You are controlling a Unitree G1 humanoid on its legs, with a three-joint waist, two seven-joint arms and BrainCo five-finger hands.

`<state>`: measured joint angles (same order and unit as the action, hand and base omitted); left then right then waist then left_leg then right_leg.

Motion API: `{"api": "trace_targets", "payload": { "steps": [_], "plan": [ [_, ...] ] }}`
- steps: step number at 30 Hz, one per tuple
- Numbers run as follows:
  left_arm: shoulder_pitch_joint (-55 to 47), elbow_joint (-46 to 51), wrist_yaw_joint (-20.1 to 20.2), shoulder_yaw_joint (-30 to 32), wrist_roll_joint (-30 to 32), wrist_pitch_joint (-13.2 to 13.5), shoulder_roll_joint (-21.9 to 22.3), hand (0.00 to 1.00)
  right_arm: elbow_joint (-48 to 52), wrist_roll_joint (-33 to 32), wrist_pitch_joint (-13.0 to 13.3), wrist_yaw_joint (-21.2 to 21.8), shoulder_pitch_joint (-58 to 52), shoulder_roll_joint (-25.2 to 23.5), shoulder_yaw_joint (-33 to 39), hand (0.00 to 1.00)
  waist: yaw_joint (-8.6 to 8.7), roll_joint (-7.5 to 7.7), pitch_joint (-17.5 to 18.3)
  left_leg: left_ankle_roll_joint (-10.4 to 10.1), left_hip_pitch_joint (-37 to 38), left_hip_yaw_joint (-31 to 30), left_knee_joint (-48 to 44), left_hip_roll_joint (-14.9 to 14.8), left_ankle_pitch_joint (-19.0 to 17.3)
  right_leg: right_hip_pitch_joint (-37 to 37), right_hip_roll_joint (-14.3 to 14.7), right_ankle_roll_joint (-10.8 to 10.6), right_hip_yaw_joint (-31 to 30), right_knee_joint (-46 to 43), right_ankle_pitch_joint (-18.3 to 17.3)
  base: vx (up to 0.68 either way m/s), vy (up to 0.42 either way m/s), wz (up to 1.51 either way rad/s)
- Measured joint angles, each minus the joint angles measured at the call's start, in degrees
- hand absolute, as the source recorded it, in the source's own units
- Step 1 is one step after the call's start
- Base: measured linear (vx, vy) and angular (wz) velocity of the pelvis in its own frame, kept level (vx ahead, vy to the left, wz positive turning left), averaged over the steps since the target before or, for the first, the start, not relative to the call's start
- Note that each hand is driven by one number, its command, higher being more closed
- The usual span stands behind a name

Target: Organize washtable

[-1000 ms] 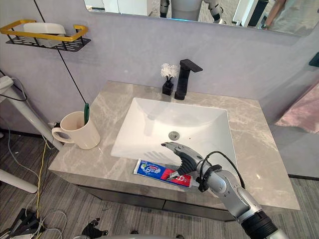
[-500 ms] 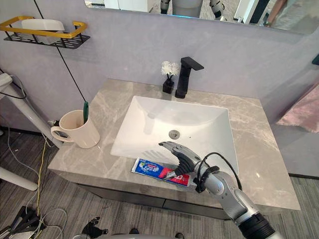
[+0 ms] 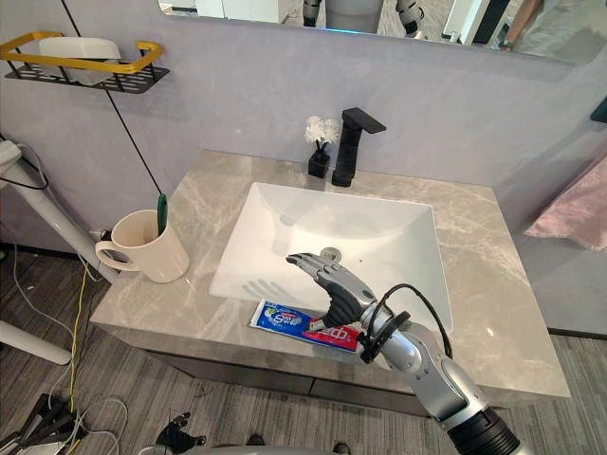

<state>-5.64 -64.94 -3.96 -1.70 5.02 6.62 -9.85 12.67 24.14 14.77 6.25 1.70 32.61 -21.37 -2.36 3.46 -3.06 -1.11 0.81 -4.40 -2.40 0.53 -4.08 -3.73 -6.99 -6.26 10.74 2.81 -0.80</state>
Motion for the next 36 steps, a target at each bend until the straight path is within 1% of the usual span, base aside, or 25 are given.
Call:
{"api": "trace_targets", "payload": {
  "steps": [4,6,10,18,24,25,28,31,34,36],
  "plan": [
    [0.05,-0.16,0.04,0.00,0.02,0.00,0.02,0.00,-0.02,0.03,0.00,0.55,0.00,0.65,-1.21,0.00,-0.03,-0.03,0.00,0.00,-0.01,-0.02,0.00,-0.23,0.00,0.00,0.02,0.00,0.04,0.00,0.00,0.00,0.000,0.00],
    [0.09,-0.16,0.06,-0.01,0.02,0.01,0.02,0.00,-0.12,0.19,0.00,1.86,0.00,1.80,-1.98,0.00,-0.08,-0.04,0.00,0.00,-0.06,-0.05,0.01,-0.21,0.00,0.01,0.01,0.00,0.06,0.00,0.00,0.00,0.000,0.00],
    [0.10,-0.16,0.09,-0.13,0.02,0.00,0.02,0.00,-0.48,0.80,0.00,2.75,0.00,2.86,-2.19,0.00,-0.11,-0.05,0.01,0.00,-0.09,-0.12,0.01,0.01,0.00,0.01,0.02,0.00,0.12,0.02,0.00,0.00,0.000,0.00],
    [0.18,-0.16,0.12,-0.58,0.00,0.00,0.00,0.00,-2.35,1.40,0.05,3.90,-0.02,2.85,-2.23,0.00,-0.19,-0.20,0.08,0.01,-0.18,-0.27,0.01,0.09,0.01,-0.01,-0.02,0.00,0.20,0.10,0.00,0.00,0.000,0.00],
    [0.21,-0.16,0.13,-0.72,0.00,-0.06,0.00,0.00,-4.68,5.29,-0.36,4.05,-0.72,2.81,-2.07,0.00,-0.20,-0.24,0.10,0.01,-0.21,-0.28,0.07,0.13,0.01,-0.01,-0.03,0.00,0.23,0.22,0.00,0.00,0.000,0.00],
    [0.22,-0.16,0.13,-0.75,0.00,-0.07,0.00,0.00,-4.71,5.45,-0.43,4.05,-0.77,2.81,-2.05,1.00,-0.20,-0.25,0.11,0.01,-0.21,-0.28,0.07,0.13,0.01,-0.01,-0.03,0.00,0.23,0.22,0.00,0.00,0.000,0.00],
    [0.28,-0.16,0.18,-1.30,0.00,-0.15,-0.10,0.00,-5.27,6.02,-0.87,4.55,-0.89,2.81,-1.91,1.00,-0.20,-0.36,0.18,0.02,-0.22,-0.31,0.10,0.16,0.02,0.00,-0.04,0.00,0.27,0.23,0.00,0.00,0.000,0.00],
    [0.37,-0.16,0.27,-2.20,0.00,-0.18,-0.26,0.00,-5.36,7.14,-1.19,6.43,-0.81,2.80,-1.32,1.00,-0.21,-0.49,0.30,0.02,-0.23,-0.39,0.11,0.18,0.02,0.00,-0.05,0.00,0.32,0.24,0.00,0.00,0.000,0.00],
    [0.46,-0.16,0.52,-2.71,-0.01,-0.20,-0.30,0.00,-5.86,7.49,-1.52,6.48,0.45,2.73,-1.07,1.00,-0.28,-0.67,0.46,0.04,-0.31,-0.47,0.13,0.27,0.03,0.01,-0.11,-0.01,0.38,0.27,0.00,0.00,0.000,0.02],
    [0.62,-0.13,1.25,-2.87,-0.35,-0.19,-0.30,0.00,-6.89,7.48,-1.60,6.56,1.79,2.71,-1.04,1.00,-0.66,-0.76,0.52,0.05,-0.52,-0.81,0.13,0.38,0.04,0.02,-0.19,-0.01,0.48,0.36,0.00,0.00,0.000,0.07]
  ]
}}
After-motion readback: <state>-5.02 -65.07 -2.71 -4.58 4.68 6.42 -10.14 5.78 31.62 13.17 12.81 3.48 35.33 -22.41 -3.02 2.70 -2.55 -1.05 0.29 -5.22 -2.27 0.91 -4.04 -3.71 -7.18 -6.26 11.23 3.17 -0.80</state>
